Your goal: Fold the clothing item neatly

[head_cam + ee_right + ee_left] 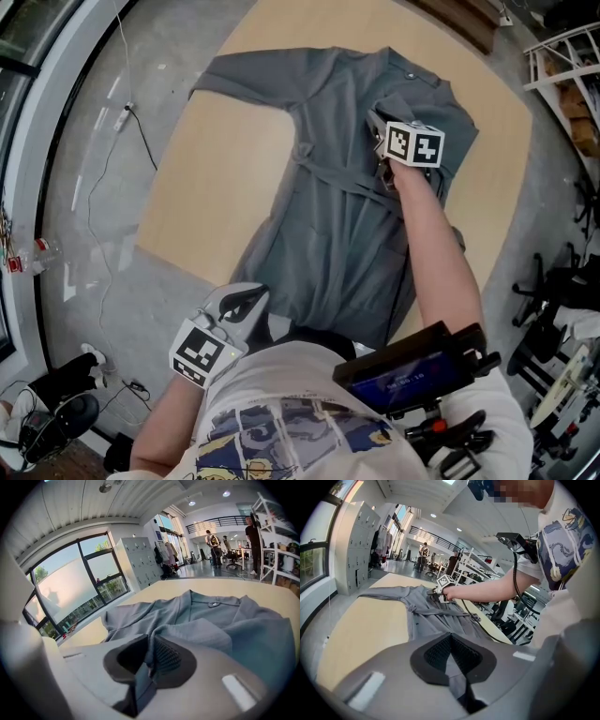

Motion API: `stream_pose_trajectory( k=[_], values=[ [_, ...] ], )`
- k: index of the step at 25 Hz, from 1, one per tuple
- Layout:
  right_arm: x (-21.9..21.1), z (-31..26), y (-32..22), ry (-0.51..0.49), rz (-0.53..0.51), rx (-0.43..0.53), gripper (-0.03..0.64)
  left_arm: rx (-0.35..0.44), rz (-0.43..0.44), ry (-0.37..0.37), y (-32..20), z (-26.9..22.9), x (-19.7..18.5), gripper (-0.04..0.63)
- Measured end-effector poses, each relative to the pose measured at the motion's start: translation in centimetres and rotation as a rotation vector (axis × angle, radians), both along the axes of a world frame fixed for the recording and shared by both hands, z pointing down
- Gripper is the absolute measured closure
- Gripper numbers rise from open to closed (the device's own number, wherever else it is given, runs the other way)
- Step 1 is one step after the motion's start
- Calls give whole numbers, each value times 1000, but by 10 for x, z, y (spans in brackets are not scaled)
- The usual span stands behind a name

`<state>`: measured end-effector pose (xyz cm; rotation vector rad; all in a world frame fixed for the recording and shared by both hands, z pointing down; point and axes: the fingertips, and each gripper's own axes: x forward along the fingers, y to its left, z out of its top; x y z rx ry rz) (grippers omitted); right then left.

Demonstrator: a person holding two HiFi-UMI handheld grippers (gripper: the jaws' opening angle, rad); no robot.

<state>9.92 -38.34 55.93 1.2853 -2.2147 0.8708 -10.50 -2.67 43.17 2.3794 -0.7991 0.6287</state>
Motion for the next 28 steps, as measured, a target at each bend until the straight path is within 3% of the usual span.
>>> stream_pose_trajectory(
  k=[4,18,28],
  values=[
    [-2,4,3,12,5,-3,551,2,-7,2,1,0,-4,588],
    [3,-22,22,46,58,69,549,33,27,25,0,-6,-18,588],
    [-4,-69,88,52,91,120,549,97,138,65,1,-22,-34,588]
  ],
)
